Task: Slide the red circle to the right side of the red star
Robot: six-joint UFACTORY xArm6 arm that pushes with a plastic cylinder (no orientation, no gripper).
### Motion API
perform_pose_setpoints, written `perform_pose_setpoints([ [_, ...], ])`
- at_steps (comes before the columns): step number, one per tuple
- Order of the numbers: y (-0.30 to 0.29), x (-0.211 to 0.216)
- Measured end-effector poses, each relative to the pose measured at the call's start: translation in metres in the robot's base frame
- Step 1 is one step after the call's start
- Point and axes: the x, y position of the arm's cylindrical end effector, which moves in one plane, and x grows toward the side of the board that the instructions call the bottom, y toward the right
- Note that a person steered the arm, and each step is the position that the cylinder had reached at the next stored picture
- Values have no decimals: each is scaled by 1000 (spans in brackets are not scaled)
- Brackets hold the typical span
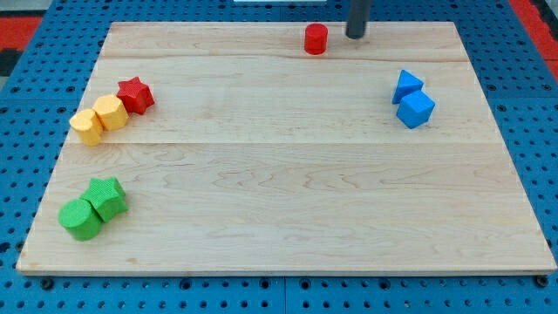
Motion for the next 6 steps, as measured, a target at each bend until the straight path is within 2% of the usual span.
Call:
perform_pose_setpoints([
  [1,-92,29],
  [2,-149,74],
  [3,-149,113],
  [4,-218,117],
  [6,-235,127],
])
